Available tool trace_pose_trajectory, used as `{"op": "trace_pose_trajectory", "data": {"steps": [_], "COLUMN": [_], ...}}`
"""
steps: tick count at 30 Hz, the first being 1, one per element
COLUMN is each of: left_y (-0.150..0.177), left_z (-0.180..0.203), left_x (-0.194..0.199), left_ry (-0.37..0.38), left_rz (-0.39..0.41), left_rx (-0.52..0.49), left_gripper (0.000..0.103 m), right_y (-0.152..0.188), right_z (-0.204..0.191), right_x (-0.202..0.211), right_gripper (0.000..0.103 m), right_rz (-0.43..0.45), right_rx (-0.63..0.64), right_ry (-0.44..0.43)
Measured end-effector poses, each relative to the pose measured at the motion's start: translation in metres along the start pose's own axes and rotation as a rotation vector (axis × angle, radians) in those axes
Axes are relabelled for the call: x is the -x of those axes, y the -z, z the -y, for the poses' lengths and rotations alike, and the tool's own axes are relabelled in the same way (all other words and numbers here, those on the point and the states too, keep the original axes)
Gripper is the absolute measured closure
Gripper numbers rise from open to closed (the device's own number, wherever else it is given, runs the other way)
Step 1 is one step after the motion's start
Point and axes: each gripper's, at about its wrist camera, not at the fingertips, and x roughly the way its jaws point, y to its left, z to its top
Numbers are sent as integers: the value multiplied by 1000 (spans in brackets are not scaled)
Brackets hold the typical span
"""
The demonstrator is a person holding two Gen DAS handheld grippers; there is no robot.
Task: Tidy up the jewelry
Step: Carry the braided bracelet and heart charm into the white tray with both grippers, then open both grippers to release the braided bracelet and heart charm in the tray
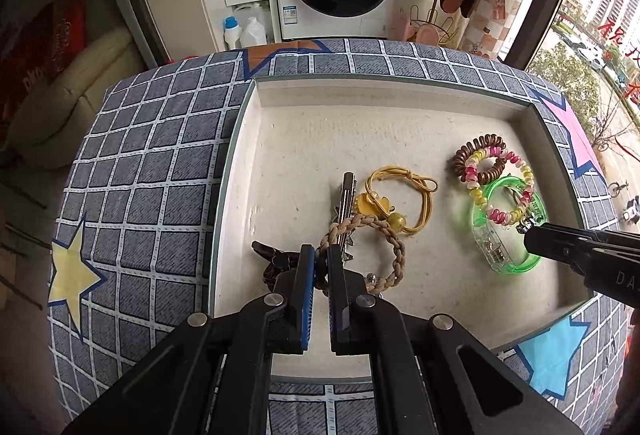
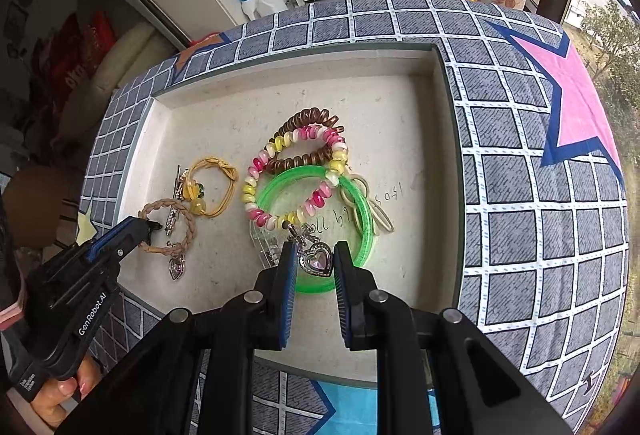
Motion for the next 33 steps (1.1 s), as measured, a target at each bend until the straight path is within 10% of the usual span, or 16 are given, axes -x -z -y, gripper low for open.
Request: {"op": "trace_pose_trajectory", "data": {"steps": [25, 26, 28, 33], "left_y": [2, 2, 1, -1], "left_z": [8, 8, 5, 2], "left_x": [11, 12, 16, 25], "left_ry": [-20, -18, -35, -39], "left_rz": [14, 15, 35, 71], "left_rx": [-37, -35, -15, -5], "left_gripper": [84, 77, 0, 0], "right_y": [7, 9, 12, 16], "right_z": [1, 1, 2, 2], "right_x": [15, 16, 18, 22], "right_gripper": [61, 61, 61, 61], "right_rz": [31, 33, 35, 39], "right_rx": [-32, -39, -45, -55], "right_ry": [-49, -51, -49, -42]}}
